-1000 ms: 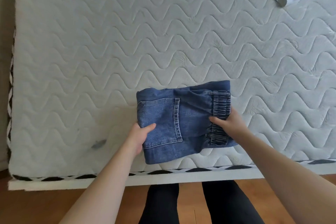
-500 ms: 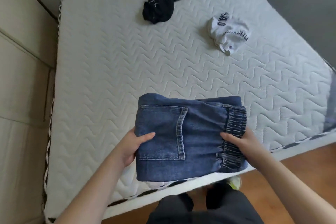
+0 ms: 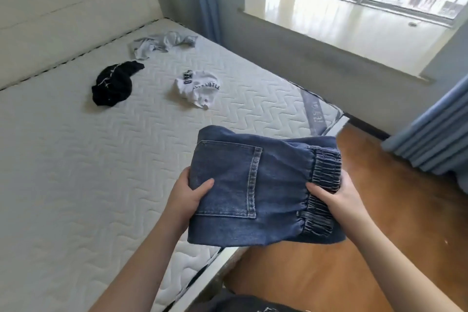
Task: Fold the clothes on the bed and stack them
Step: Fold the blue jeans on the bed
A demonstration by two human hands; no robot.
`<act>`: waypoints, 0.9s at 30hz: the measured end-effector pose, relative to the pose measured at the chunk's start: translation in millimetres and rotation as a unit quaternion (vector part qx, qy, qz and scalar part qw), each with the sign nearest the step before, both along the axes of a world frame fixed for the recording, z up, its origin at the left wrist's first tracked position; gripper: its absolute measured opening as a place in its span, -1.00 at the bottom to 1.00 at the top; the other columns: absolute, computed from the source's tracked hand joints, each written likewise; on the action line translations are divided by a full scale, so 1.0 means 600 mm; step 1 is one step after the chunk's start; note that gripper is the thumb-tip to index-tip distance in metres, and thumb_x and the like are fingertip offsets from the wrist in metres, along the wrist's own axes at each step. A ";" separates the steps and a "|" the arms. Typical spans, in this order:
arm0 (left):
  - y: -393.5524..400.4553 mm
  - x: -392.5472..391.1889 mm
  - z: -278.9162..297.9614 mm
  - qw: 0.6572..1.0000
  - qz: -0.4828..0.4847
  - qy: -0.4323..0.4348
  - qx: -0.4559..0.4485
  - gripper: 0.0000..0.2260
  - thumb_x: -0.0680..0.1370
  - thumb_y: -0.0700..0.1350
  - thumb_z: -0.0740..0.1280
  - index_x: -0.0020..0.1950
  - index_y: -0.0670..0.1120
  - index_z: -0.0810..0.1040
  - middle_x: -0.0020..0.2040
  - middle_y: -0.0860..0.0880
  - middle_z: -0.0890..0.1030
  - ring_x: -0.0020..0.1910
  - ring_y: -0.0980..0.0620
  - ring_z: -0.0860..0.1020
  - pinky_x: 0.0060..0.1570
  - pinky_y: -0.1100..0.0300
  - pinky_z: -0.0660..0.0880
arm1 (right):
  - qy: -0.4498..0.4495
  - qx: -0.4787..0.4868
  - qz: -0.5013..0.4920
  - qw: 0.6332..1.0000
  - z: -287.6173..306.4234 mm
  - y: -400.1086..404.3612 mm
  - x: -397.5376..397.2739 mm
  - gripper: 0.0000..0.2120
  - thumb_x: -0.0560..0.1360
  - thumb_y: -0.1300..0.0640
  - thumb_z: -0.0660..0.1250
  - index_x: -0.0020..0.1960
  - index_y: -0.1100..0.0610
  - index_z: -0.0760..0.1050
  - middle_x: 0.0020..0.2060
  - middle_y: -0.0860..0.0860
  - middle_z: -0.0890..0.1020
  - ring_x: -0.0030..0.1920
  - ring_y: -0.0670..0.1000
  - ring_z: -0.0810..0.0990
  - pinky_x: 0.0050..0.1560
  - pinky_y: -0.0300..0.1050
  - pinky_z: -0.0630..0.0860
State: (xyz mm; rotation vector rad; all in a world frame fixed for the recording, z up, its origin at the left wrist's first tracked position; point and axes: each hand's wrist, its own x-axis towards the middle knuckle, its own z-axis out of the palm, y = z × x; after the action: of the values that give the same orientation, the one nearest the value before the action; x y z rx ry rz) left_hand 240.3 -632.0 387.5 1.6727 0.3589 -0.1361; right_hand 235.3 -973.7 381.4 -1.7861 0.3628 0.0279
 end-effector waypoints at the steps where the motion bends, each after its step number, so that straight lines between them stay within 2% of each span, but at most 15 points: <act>1: -0.039 0.002 0.006 1.000 -0.018 -0.002 -0.001 -0.58 0.34 0.11 0.50 0.16 0.16 0.51 0.03 0.15 0.68 -0.02 0.10 0.67 -0.06 0.12 0.61 | -0.005 -0.008 -0.025 1.000 0.005 -0.037 -0.022 -0.42 0.32 0.04 0.59 0.22 -0.13 0.39 -0.02 -0.22 0.64 -0.05 -0.31 0.60 -0.01 -0.22 0.49; 4: -0.158 0.006 0.021 0.997 -0.070 -0.011 -0.002 -0.57 0.35 0.07 0.51 0.18 0.10 0.53 0.04 0.10 0.69 -0.01 0.06 0.67 -0.03 0.07 0.61 | -0.011 -0.027 -0.084 0.996 0.019 -0.147 -0.085 -0.38 0.36 0.09 0.55 0.27 -0.17 0.30 -0.03 -0.29 0.58 -0.10 -0.43 0.54 -0.10 -0.35 0.40; 6: -0.234 0.010 0.033 0.994 -0.103 -0.020 -0.011 -0.55 0.35 0.04 0.51 0.21 0.06 0.52 0.05 0.07 0.69 0.02 0.05 0.67 0.01 0.05 0.61 | -0.017 -0.043 -0.117 0.992 0.031 -0.211 -0.118 -0.39 0.38 0.12 0.52 0.29 -0.17 0.29 -0.02 -0.30 0.56 -0.08 -0.40 0.54 -0.11 -0.36 0.38; 10: -0.360 0.022 0.046 0.987 -0.159 -0.027 -0.013 -0.57 0.35 0.04 0.49 0.20 0.05 0.53 0.04 0.07 0.69 0.02 0.05 0.67 0.03 0.04 0.60 | -0.019 -0.050 -0.176 0.983 0.050 -0.314 -0.173 -0.35 0.36 0.07 0.53 0.33 -0.19 0.31 0.01 -0.31 0.57 0.00 -0.34 0.53 -0.02 -0.23 0.41; 13: -0.424 0.036 0.051 0.979 -0.203 -0.019 -0.021 -0.60 0.36 0.07 0.49 0.17 0.10 0.53 0.03 0.11 0.69 0.00 0.06 0.67 0.01 0.05 0.61 | -0.026 -0.038 -0.199 0.979 0.054 -0.368 -0.195 -0.40 0.35 0.05 0.55 0.26 -0.29 0.35 0.00 -0.29 0.64 0.00 -0.29 0.60 0.08 -0.15 0.46; 15: -0.454 0.049 0.054 0.970 -0.241 -0.010 -0.024 -0.61 0.37 0.07 0.49 0.17 0.13 0.54 0.04 0.12 0.69 0.03 0.05 0.67 0.01 0.06 0.61 | -0.029 -0.030 -0.207 0.977 0.050 -0.394 -0.201 -0.41 0.34 0.05 0.56 0.25 -0.27 0.39 0.04 -0.30 0.64 0.02 -0.27 0.62 0.13 -0.10 0.49; 18: -0.491 0.084 0.052 0.956 -0.291 0.000 -0.025 -0.61 0.40 0.03 0.48 0.20 0.11 0.55 0.09 0.06 0.69 0.06 0.01 0.66 0.07 0.00 0.60 | -0.028 -0.016 -0.227 0.973 0.042 -0.426 -0.197 -0.37 0.32 0.02 0.58 0.30 -0.25 0.40 0.08 -0.25 0.65 0.07 -0.20 0.63 0.16 -0.04 0.51; 20: -0.512 0.115 0.047 0.952 -0.307 0.002 -0.019 -0.60 0.40 0.03 0.48 0.22 0.09 0.55 0.09 0.05 0.68 0.07 0.01 0.66 0.09 -0.03 0.60 | -0.031 -0.013 -0.238 0.971 0.037 -0.441 -0.183 -0.37 0.31 0.00 0.58 0.30 -0.26 0.40 0.09 -0.24 0.64 0.08 -0.20 0.63 0.14 -0.06 0.51; 23: -0.546 0.168 0.039 0.948 -0.318 -0.001 -0.012 -0.61 0.38 0.06 0.48 0.19 0.11 0.55 0.07 0.06 0.69 0.06 0.01 0.66 0.07 -0.01 0.60 | -0.040 -0.019 -0.257 0.965 0.030 -0.461 -0.147 -0.39 0.34 0.06 0.57 0.29 -0.24 0.41 0.11 -0.22 0.64 0.09 -0.19 0.63 0.13 -0.09 0.50; 27: -0.594 0.249 0.029 0.942 -0.334 -0.019 -0.009 -0.61 0.42 -0.01 0.44 0.23 0.05 0.54 0.06 0.08 0.69 0.05 0.05 0.66 0.08 0.01 0.60 | -0.046 -0.038 -0.278 0.959 0.030 -0.490 -0.077 -0.44 0.36 0.10 0.55 0.23 -0.30 0.44 0.08 -0.26 0.64 0.05 -0.23 0.63 0.05 -0.20 0.48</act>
State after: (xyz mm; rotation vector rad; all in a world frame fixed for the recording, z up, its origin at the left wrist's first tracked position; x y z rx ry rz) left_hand 389.7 -988.6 404.7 1.7182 -0.2544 -0.6074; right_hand 188.9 -1267.7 399.2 -1.6975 0.7960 -0.4705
